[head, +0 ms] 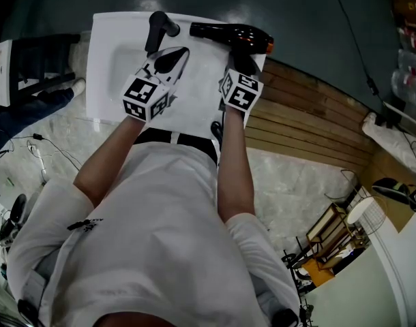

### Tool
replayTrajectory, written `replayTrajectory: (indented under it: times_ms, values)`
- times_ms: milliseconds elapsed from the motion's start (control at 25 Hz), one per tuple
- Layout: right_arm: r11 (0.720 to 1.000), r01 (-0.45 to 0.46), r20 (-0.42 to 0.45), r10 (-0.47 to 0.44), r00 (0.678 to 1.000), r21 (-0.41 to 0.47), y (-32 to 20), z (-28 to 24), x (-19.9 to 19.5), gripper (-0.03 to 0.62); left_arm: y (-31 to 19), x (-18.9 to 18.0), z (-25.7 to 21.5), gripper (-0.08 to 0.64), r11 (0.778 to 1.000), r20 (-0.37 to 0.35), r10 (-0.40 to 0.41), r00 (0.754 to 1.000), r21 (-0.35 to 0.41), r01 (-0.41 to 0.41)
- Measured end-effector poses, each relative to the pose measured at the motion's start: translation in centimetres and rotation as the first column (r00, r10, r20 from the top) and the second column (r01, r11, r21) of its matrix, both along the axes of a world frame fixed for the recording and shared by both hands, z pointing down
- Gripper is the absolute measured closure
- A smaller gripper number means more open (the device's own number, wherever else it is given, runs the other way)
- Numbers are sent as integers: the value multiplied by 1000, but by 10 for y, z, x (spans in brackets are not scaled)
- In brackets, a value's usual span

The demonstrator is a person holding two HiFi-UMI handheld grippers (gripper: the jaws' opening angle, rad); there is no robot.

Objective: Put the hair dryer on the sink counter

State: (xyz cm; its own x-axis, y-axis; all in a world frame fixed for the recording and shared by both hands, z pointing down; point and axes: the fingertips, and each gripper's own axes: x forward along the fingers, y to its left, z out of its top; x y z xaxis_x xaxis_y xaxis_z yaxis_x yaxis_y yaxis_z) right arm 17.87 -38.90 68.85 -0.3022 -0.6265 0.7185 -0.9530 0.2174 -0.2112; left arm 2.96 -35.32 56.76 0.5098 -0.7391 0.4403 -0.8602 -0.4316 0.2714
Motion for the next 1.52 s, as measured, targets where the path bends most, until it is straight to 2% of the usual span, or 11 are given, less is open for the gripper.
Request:
replayTrajectory:
  times_ms: [680, 1520]
  values:
    - [1000, -10, -40, 10, 999, -14, 1, 4, -1, 411, 3, -3, -2, 558, 1000, 9, 9, 1000, 4, -9]
    - [998, 64, -69, -63, 996, 7, 6, 2, -1, 405, 13, -2, -6, 558, 1000, 22, 17, 1000, 18, -17]
